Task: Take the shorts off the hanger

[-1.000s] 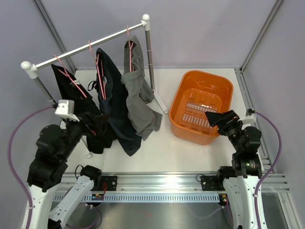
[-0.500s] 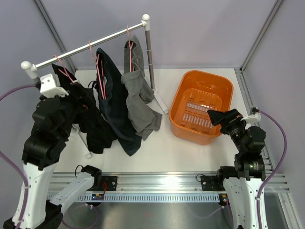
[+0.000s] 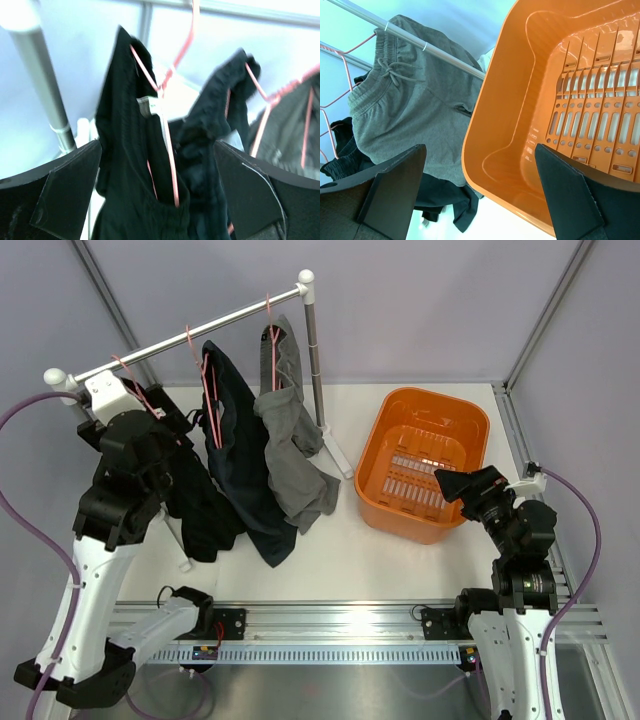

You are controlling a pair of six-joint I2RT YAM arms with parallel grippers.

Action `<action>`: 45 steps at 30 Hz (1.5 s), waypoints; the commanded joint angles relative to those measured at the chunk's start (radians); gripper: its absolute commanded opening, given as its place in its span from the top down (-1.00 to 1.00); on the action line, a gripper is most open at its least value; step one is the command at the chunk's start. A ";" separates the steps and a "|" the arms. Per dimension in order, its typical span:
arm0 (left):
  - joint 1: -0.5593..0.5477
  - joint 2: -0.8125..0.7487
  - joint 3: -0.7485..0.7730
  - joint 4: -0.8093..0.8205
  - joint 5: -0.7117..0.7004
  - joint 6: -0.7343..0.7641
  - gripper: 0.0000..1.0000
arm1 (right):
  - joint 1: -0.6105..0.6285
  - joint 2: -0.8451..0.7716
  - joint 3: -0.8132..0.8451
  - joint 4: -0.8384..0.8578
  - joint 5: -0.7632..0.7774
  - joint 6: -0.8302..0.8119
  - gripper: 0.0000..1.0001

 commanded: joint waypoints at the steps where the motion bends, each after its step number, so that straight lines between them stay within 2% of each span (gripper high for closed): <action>1: 0.002 0.048 0.054 0.138 -0.141 0.075 -0.97 | -0.003 0.012 0.011 0.032 -0.031 0.001 -0.99; 7: 0.025 0.148 0.124 0.127 -0.119 0.103 -0.86 | -0.003 0.015 0.000 0.050 -0.042 0.015 -0.99; 12: 0.103 0.217 0.189 0.075 -0.046 0.086 -0.73 | -0.003 0.014 -0.011 0.055 -0.045 0.018 -0.99; 16: 0.138 0.232 0.190 0.075 -0.024 0.086 -0.66 | -0.003 0.018 -0.023 0.066 -0.048 0.021 -0.99; 20: 0.160 0.254 0.189 0.068 0.007 0.078 -0.49 | -0.003 0.028 -0.037 0.075 -0.052 0.023 -0.99; 27: 0.171 0.283 0.172 0.061 0.032 0.060 -0.33 | -0.003 0.043 -0.047 0.083 -0.057 0.032 -0.99; 36: 0.198 0.306 0.175 0.072 0.036 0.057 -0.27 | -0.003 0.048 -0.067 0.103 -0.068 0.036 -0.99; 43: 0.203 0.333 0.167 0.072 0.044 0.052 -0.17 | -0.003 0.058 -0.067 0.095 -0.063 0.029 -0.99; 45: 0.203 0.332 0.161 0.080 0.041 0.052 -0.08 | -0.003 0.057 -0.072 0.101 -0.066 0.030 -0.99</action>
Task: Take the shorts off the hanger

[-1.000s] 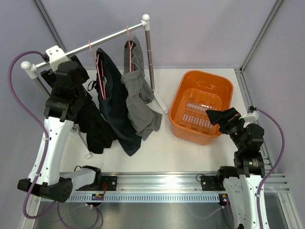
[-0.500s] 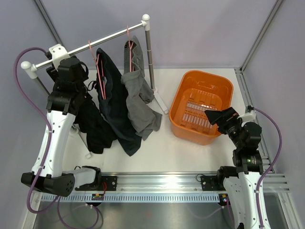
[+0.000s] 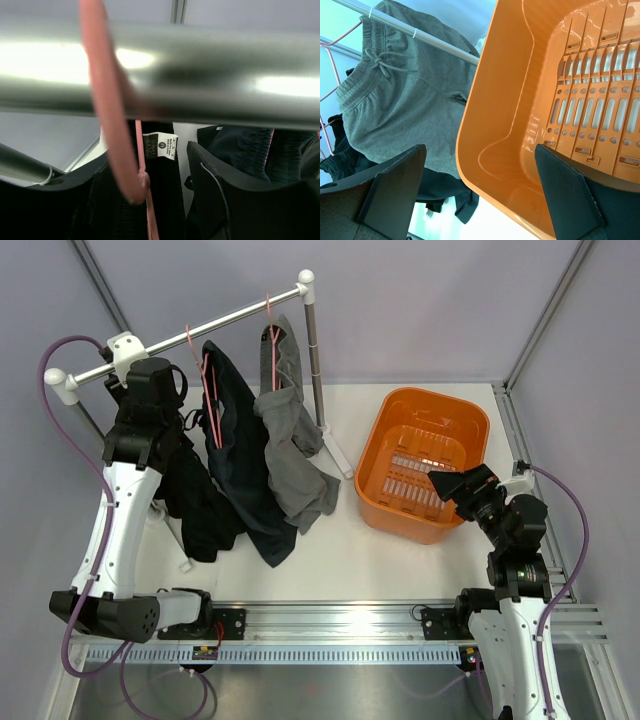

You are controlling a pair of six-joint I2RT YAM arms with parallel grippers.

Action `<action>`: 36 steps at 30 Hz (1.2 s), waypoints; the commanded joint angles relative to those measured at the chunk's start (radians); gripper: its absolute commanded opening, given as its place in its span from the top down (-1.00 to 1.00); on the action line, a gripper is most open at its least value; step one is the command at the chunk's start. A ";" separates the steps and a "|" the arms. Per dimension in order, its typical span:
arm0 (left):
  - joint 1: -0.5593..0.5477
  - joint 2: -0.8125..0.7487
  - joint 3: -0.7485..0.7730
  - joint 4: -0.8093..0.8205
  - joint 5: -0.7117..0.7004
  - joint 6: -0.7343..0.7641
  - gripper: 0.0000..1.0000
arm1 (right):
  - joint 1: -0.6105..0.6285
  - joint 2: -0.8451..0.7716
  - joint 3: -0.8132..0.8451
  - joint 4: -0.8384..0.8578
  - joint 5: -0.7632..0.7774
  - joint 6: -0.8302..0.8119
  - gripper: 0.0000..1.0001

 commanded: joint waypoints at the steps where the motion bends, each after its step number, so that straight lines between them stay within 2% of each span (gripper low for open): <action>1: 0.006 0.000 0.004 0.041 0.005 -0.015 -0.06 | -0.003 0.004 -0.014 0.043 -0.016 0.000 -0.99; 6: 0.007 -0.007 -0.001 0.053 -0.012 -0.011 0.10 | -0.003 0.010 -0.024 0.055 -0.019 0.002 -0.99; 12: 0.006 -0.019 -0.004 0.052 -0.035 -0.006 0.00 | -0.003 0.016 -0.032 0.064 -0.022 0.003 -0.99; 19: 0.006 -0.022 -0.003 0.067 -0.056 0.003 -0.01 | -0.003 0.024 -0.037 0.069 -0.028 0.000 -0.99; 36: 0.006 0.006 0.014 0.076 -0.085 0.005 0.27 | -0.003 0.045 -0.035 0.069 -0.025 -0.020 -0.99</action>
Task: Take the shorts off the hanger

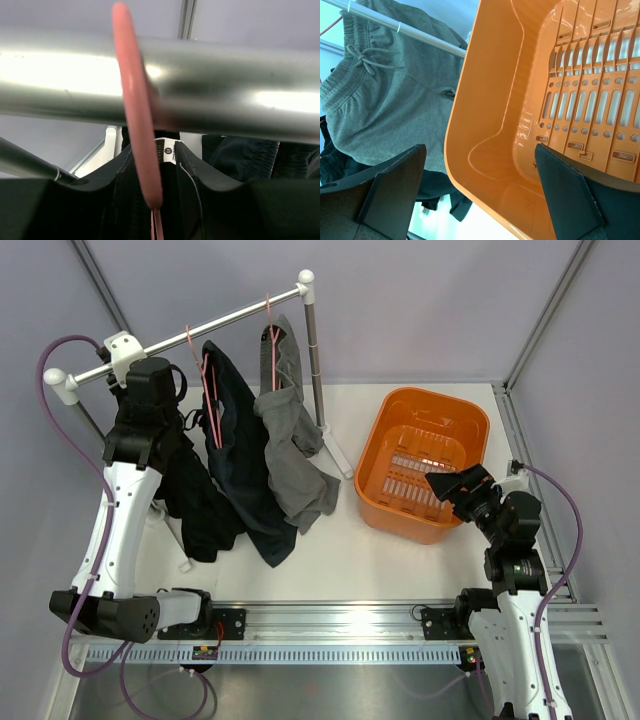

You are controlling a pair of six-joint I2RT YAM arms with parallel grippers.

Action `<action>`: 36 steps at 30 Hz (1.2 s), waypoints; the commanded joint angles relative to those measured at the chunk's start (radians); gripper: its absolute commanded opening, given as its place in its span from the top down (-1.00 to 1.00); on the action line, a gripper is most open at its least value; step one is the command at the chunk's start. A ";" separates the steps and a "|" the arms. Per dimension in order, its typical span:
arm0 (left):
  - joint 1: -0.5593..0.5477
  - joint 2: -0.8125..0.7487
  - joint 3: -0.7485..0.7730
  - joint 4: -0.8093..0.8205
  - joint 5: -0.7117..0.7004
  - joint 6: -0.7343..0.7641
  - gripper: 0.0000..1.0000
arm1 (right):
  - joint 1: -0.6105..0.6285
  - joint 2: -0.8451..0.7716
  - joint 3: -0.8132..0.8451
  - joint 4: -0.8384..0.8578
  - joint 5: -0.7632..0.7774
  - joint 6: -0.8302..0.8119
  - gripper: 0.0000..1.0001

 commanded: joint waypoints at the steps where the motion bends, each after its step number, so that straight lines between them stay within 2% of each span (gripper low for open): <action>1: 0.004 0.005 0.020 0.056 -0.042 0.001 0.28 | -0.003 0.011 0.004 0.042 -0.022 -0.020 -0.99; 13: 0.004 0.000 0.015 0.074 -0.063 0.005 0.46 | -0.003 0.030 0.013 0.051 -0.027 -0.026 -0.99; 16: 0.004 0.003 0.015 0.071 -0.060 0.005 0.63 | -0.003 0.033 0.014 0.053 -0.027 -0.027 -0.99; 18: 0.004 0.003 0.015 0.071 -0.063 0.005 0.84 | -0.003 0.034 0.014 0.053 -0.027 -0.027 -0.99; 21: 0.004 0.000 0.020 0.067 -0.056 0.005 1.00 | -0.003 0.039 0.014 0.051 -0.028 -0.031 -0.99; 28: -0.017 -0.036 0.075 0.025 0.012 0.017 1.00 | -0.003 0.040 0.005 0.065 -0.037 -0.029 -0.99; 31: -0.054 -0.056 0.090 -0.001 0.030 0.017 1.00 | -0.003 0.043 0.002 0.069 -0.040 -0.032 -0.99; 36: -0.169 -0.095 0.103 -0.050 -0.026 0.042 1.00 | -0.003 0.043 0.013 0.065 -0.051 -0.049 -0.99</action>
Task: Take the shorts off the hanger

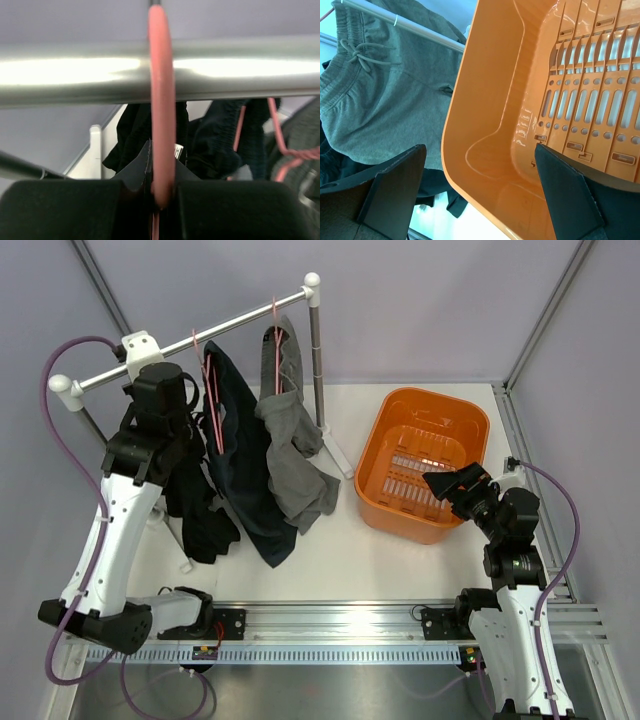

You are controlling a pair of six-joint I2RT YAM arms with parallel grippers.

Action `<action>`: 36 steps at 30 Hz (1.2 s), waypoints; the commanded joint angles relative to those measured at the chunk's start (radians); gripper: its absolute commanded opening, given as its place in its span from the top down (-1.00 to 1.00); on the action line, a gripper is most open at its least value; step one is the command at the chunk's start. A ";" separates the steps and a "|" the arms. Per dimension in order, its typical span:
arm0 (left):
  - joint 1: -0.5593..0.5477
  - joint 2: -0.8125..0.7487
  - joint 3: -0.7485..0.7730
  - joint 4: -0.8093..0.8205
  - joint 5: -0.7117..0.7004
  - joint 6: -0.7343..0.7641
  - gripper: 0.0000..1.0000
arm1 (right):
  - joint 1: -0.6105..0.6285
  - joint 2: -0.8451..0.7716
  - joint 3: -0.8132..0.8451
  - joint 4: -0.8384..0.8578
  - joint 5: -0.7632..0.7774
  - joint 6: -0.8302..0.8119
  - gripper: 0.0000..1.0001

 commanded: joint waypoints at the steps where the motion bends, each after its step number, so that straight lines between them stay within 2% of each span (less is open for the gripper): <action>1: -0.057 -0.064 0.060 -0.002 -0.038 0.012 1.00 | -0.003 0.000 0.014 0.032 -0.026 -0.030 -0.99; 4: -0.087 -0.113 -0.010 -0.036 -0.085 -0.025 1.00 | -0.003 -0.004 0.028 0.009 -0.023 -0.047 -0.99; 6: -0.089 -0.165 -0.092 -0.019 -0.085 -0.036 1.00 | -0.003 -0.009 0.037 -0.002 -0.023 -0.059 -0.99; 9: -0.089 -0.187 -0.139 -0.042 -0.078 -0.042 1.00 | -0.003 -0.006 0.047 -0.010 -0.023 -0.070 -0.99; 13: -0.089 -0.244 -0.229 -0.033 0.020 -0.017 1.00 | -0.003 0.002 0.056 -0.024 -0.029 -0.081 -0.99; 16: -0.089 -0.273 -0.271 0.014 0.059 0.024 1.00 | -0.003 0.006 0.051 -0.015 -0.035 -0.079 -0.99; 20: -0.089 -0.308 -0.280 0.100 0.022 0.067 1.00 | -0.003 0.011 0.047 -0.002 -0.051 -0.073 -0.99; 22: -0.089 -0.308 -0.256 0.129 0.007 0.088 1.00 | -0.003 0.013 0.050 -0.004 -0.057 -0.073 -0.99; 25: -0.089 -0.244 -0.136 0.111 -0.022 0.113 1.00 | -0.003 0.013 0.054 -0.010 -0.060 -0.079 -0.99; 30: -0.089 -0.210 -0.027 0.136 0.021 0.136 1.00 | -0.003 0.006 0.059 -0.024 -0.057 -0.088 -0.99; 33: -0.089 -0.189 0.005 0.113 0.031 0.145 1.00 | -0.003 0.006 0.067 -0.036 -0.057 -0.099 -0.99; 36: -0.089 -0.192 0.021 0.004 0.074 0.096 1.00 | -0.003 0.006 0.068 -0.037 -0.058 -0.103 -0.99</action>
